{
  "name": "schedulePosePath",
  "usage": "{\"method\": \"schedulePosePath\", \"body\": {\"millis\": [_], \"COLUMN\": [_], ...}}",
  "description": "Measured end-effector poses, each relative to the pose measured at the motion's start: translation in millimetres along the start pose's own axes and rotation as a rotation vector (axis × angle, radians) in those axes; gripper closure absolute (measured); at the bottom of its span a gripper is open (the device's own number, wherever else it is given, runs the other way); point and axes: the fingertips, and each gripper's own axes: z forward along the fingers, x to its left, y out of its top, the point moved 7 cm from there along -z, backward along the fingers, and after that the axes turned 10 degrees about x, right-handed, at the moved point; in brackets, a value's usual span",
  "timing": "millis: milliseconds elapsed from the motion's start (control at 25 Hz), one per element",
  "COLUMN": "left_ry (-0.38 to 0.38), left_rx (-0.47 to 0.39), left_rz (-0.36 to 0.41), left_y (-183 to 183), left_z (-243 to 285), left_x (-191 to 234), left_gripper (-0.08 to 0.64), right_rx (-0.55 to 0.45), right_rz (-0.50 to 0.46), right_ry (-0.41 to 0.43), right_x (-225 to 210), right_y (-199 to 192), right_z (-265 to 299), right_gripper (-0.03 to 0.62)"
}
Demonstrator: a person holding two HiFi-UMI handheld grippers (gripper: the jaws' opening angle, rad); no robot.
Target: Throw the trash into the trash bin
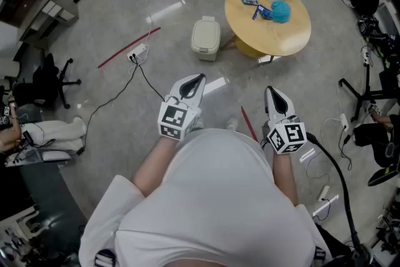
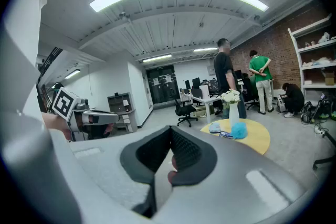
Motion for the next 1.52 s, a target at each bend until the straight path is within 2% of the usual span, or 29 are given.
{"method": "schedulePosePath", "body": {"millis": [720,1280,1520], "left_ry": [0.012,0.064,0.078], "left_rx": [0.014,0.018,0.013], "left_rz": [-0.014,-0.052,-0.044], "left_y": [-0.7,0.2,-1.8], "left_z": [4.6,24.4,32.7], "left_x": [-14.5,-48.5,-63.9], "left_gripper": [0.555,0.556,0.557], "right_rx": [0.025,0.027,0.051], "right_rz": [-0.007,-0.026,-0.073], "right_ry": [0.039,0.125,0.153], "right_x": [-8.7,-52.4,-66.5], "right_y": [-3.1,-10.9,-13.6], "right_z": [-4.2,-20.1,-25.4], "right_gripper": [0.592,0.592,0.592]}}
